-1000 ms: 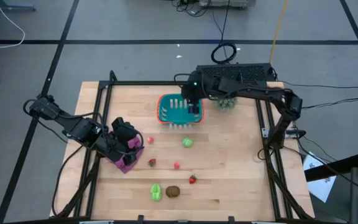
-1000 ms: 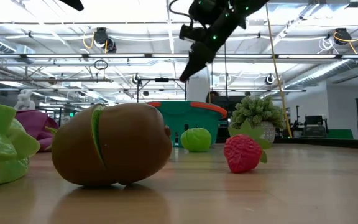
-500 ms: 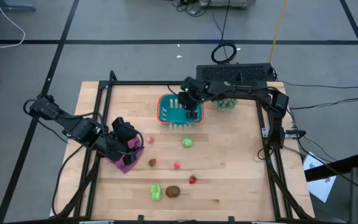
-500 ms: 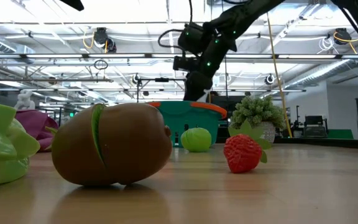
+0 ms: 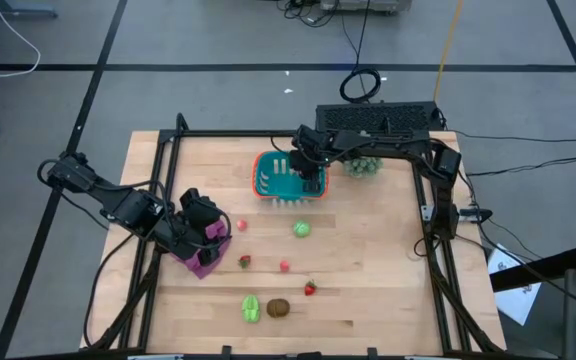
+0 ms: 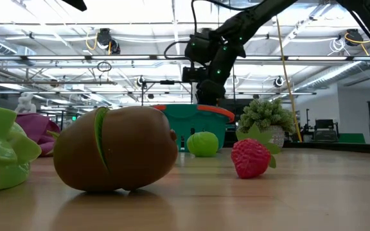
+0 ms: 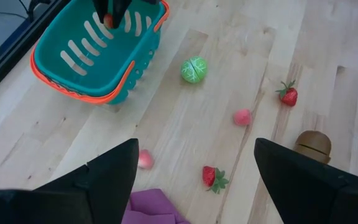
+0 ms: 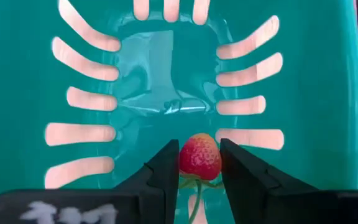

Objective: Pick and placing Produce into tupperware
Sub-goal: Put the right strawberry into the blue basket

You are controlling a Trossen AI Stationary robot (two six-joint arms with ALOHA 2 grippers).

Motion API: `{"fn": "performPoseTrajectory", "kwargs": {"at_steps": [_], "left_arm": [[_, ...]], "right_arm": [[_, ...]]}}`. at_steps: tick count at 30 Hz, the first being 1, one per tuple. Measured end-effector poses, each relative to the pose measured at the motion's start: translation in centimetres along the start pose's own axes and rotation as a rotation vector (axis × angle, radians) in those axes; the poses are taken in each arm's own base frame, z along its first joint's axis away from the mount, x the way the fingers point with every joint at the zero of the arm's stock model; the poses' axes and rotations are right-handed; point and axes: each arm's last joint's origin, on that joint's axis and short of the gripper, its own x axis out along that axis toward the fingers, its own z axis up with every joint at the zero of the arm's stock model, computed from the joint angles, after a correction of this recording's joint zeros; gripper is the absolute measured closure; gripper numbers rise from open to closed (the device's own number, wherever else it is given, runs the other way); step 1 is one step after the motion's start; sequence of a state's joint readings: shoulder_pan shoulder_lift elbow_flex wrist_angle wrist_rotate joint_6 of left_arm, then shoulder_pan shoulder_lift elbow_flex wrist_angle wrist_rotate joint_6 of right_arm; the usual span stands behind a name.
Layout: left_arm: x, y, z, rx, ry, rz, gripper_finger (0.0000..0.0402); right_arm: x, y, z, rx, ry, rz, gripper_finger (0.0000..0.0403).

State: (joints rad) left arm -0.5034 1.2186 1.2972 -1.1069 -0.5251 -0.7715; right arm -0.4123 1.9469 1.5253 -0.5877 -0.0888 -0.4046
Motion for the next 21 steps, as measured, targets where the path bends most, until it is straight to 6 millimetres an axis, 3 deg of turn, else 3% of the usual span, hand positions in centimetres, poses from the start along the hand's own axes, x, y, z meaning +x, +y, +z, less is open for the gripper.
{"fn": "performPoseTrajectory", "kwargs": {"at_steps": [14, 21], "left_arm": [[0.0, 0.0, 0.0, -0.001, 0.0, 0.0, 0.0078], [0.0, -0.01, 0.0, -0.006, 0.0, 0.0, 0.0078]], "right_arm": [[-0.06, -0.18, -0.57, 0.04, 0.026, 0.056, 0.0307], [0.89, -0.15, -0.91, 0.041, 0.056, 0.068, 0.0307]]}}
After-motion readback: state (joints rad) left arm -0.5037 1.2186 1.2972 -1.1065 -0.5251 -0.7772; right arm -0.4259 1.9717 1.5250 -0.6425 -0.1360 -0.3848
